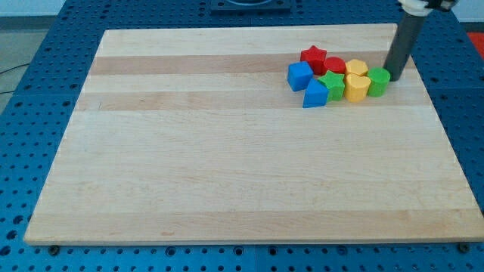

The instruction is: Separate the blue triangle from the green star

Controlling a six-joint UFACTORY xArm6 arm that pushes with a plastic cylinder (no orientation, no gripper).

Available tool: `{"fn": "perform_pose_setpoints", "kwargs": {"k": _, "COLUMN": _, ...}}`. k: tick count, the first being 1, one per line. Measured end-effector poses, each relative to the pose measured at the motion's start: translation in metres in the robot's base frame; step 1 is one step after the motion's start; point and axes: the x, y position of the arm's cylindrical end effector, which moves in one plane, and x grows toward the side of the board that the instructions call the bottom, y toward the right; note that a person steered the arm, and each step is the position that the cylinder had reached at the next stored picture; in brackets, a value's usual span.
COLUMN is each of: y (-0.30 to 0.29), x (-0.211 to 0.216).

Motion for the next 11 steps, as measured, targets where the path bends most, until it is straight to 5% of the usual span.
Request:
{"fn": "perform_pose_setpoints", "kwargs": {"k": 3, "y": 0.026, "x": 0.023}}
{"fn": "perform_pose_setpoints", "kwargs": {"k": 5, "y": -0.082, "x": 0.010}}
{"fn": "perform_pose_setpoints", "kwargs": {"k": 8, "y": -0.035, "x": 0.010}}
{"fn": "perform_pose_setpoints", "kwargs": {"k": 11, "y": -0.211, "x": 0.049}}
